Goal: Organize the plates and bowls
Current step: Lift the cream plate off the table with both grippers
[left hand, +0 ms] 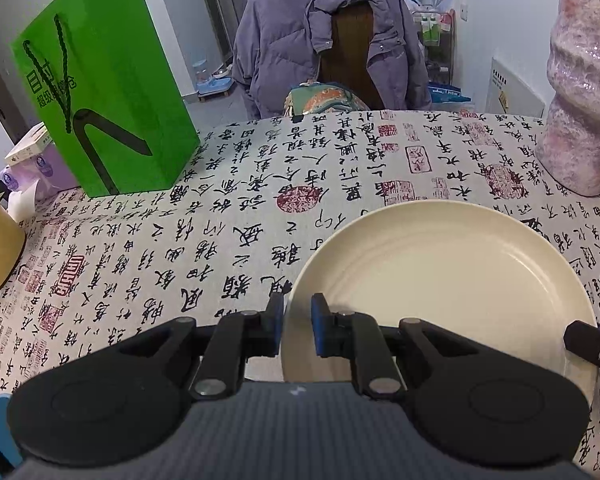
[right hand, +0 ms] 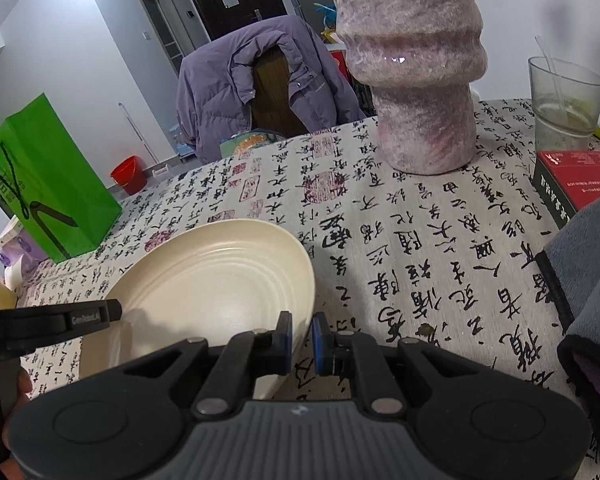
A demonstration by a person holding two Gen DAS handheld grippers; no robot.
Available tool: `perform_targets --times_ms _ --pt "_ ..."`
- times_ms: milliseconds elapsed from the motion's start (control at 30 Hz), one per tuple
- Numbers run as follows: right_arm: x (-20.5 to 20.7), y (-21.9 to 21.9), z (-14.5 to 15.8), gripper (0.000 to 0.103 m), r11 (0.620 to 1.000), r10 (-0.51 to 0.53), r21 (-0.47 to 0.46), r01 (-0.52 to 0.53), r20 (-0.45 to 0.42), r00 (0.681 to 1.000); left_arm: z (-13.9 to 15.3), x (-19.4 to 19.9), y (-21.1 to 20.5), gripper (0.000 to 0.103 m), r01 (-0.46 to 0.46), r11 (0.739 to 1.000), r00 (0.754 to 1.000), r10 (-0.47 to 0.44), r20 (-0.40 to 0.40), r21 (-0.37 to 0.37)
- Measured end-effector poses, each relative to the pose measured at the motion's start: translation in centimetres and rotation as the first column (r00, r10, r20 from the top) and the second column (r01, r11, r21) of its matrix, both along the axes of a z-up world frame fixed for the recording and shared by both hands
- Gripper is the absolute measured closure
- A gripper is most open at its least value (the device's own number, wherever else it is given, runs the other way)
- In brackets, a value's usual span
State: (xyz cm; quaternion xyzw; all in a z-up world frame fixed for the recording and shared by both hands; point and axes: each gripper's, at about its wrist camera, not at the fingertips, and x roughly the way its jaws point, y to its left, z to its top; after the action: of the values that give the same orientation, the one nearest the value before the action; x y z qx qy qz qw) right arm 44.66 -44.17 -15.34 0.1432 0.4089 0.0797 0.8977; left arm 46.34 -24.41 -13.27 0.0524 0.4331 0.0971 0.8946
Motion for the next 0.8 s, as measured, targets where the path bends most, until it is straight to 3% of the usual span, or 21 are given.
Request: perform_targets --times_ms 800 --pt "-1.8 0.3 3.2 0.093 1.000 -0.013 0.003 0.013 0.128 0.992 4.6 -2.2 0.1 0.088 0.021 1.000 0.993 -0.021 0.117 -0.001"
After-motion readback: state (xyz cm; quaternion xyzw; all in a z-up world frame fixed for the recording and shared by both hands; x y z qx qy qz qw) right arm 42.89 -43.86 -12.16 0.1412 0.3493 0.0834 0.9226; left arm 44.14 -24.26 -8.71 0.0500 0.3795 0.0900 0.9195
